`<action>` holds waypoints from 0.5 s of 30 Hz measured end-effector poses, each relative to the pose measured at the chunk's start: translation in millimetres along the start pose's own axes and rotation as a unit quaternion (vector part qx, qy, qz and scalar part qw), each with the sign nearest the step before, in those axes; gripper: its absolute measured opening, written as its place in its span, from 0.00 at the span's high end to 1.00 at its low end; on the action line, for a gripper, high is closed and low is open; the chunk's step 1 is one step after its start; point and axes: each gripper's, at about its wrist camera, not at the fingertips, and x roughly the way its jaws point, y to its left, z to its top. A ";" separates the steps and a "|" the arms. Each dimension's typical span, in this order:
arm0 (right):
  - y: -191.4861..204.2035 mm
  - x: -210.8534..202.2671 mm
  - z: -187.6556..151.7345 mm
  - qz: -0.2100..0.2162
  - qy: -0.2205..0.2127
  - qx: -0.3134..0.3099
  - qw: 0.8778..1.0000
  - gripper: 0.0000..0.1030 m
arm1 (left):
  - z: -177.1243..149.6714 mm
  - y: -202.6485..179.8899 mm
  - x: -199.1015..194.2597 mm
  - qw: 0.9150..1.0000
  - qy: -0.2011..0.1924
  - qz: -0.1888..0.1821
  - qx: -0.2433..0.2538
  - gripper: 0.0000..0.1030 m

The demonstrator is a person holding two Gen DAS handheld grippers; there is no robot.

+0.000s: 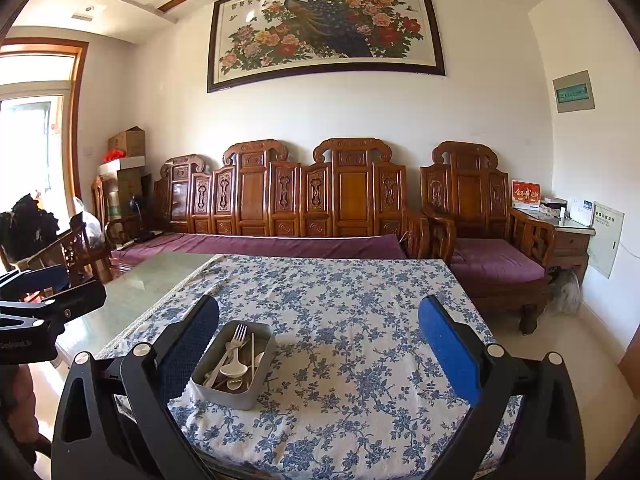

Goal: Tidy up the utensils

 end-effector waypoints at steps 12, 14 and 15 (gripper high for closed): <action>-2.7 0.6 0.1 0.001 0.001 0.002 1.000 0.02 | 1.0 0.4 -1.5 1.000 -0.001 0.001 0.002 0.08; -2.9 0.8 0.3 0.000 0.000 0.002 1.000 0.02 | 1.5 0.0 -1.3 1.000 -0.001 0.001 0.002 0.08; -3.2 1.0 0.3 0.000 0.000 0.003 1.000 0.02 | 1.3 0.0 -1.3 1.000 -0.001 0.001 0.002 0.08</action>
